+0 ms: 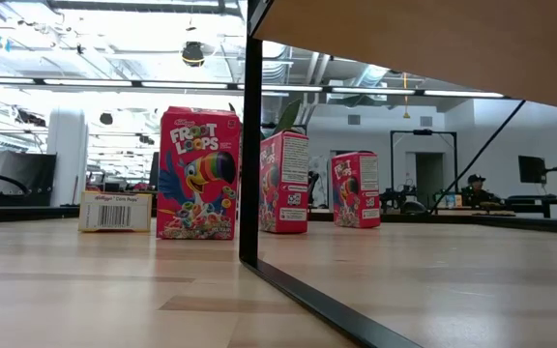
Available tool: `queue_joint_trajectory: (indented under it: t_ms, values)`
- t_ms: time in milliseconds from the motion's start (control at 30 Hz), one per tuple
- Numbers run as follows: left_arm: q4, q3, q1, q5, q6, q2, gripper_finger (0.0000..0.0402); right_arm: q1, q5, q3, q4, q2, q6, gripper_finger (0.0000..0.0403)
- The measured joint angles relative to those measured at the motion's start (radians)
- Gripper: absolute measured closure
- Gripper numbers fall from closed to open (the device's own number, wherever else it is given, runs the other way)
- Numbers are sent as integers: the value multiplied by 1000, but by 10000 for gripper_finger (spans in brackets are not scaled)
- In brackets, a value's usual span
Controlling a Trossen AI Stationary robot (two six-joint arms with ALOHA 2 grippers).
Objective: Stack cereal on shelf
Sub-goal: Put the yellow cereal box on the shelf aligned with the other yellow cereal boxes
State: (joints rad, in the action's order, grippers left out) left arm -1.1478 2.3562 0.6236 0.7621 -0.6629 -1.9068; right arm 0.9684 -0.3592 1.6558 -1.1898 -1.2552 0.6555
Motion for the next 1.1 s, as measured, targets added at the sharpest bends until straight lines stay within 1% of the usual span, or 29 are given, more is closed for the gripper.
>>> queue_joint_trajectory:
  t_ms: [100, 200, 267, 400, 500, 600, 767, 867, 933, 1000, 1100]
  values:
    - [-154, -1, -6, -38, -27, 0, 131, -1, -7, 0, -54, 0, 64, 286]
    - [-299, -4, -25, -90, -51, 0, 118, -11, -6, 0, -106, 0, 119, 254]
    - [-348, -4, -38, -133, -42, 7, 111, -18, -6, 0, -107, 3, 146, 231]
    - [-369, -5, -52, -145, 11, 66, 98, -19, -7, 23, -102, 25, 189, 192]
    - [-371, -4, -53, -85, 37, 128, 92, -19, -7, 35, -80, 40, 192, 175]
    - [-388, -4, -53, -15, 45, 191, 91, -6, -14, 35, -48, 60, 171, 171]
    - [-422, -11, -52, 53, -4, 299, 90, 44, -119, 35, -54, 107, 121, 180]
    - [-422, -78, -51, 94, -54, 367, 90, 75, -198, 35, -63, 142, 67, 189]
    - [-425, -158, -51, 122, -108, 415, 90, 95, -255, 35, -63, 160, 33, 195]
    - [-421, -265, -51, 132, -179, 474, 90, 112, -293, 35, -63, 173, 5, 199]
    - [-402, -462, -52, 142, -294, 580, 90, 125, -330, 35, -63, 183, -24, 206]
